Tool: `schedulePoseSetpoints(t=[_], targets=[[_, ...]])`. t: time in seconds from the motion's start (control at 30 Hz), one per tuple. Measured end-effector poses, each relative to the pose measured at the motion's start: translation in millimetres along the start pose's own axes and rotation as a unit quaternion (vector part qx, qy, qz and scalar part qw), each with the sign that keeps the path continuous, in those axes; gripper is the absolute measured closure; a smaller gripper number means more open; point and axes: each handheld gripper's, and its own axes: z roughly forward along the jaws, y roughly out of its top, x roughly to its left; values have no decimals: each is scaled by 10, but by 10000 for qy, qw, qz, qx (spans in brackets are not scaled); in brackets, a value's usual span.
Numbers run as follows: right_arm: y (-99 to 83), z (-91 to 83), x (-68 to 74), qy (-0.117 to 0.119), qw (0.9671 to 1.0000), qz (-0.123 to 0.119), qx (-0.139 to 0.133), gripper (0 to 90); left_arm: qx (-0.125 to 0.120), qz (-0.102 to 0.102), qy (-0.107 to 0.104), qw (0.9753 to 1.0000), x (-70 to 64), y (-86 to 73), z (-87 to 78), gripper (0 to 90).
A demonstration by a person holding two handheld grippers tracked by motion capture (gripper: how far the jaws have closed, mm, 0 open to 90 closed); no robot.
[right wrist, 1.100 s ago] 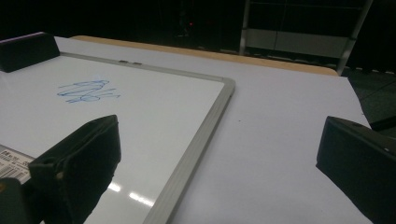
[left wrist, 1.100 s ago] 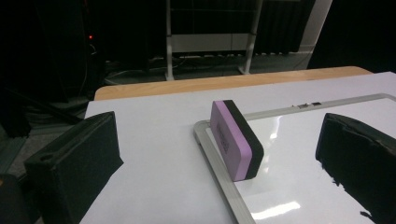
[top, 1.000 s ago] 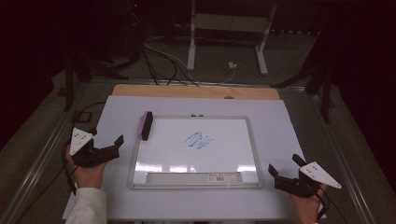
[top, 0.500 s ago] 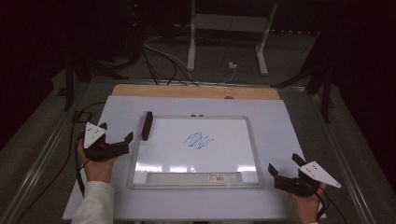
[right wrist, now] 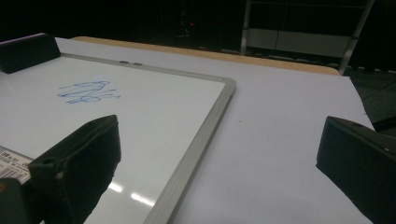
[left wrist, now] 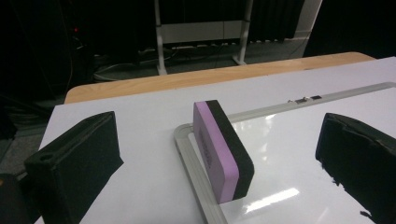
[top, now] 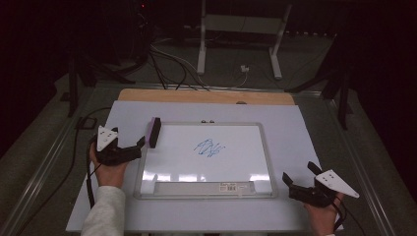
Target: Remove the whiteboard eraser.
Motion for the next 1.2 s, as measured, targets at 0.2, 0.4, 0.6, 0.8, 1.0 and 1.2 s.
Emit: schedulePoseSetpoints(t=[0.2, 0.4, 0.6, 0.8, 1.0, 1.2], targets=[[-2, -2, -8, 7, 10000, 15, -4, 2, -60, -56, 25, 10000, 1, 1, 27, 6], [3, 20, 13, 42, 10000, 0, 7, 2, 43, -50, 97, 9999, 7, -25, 107, 7], [3, 12, 6, 35, 10000, 21, -5, 2, 143, -90, 124, 9998, 5, -49, 221, 13], [4, 15, 9, 47, 10000, 19, 1, 2, 269, -98, 180, 9994, -1, -43, 320, 14], [3, 17, 11, 52, 10000, 14, 7, 2, 376, -168, 187, 9990, -5, -54, 398, 14], [1, 20, 8, 51, 10000, 22, 8, 2, 510, -236, 184, 9982, 0, -87, 484, 14]])
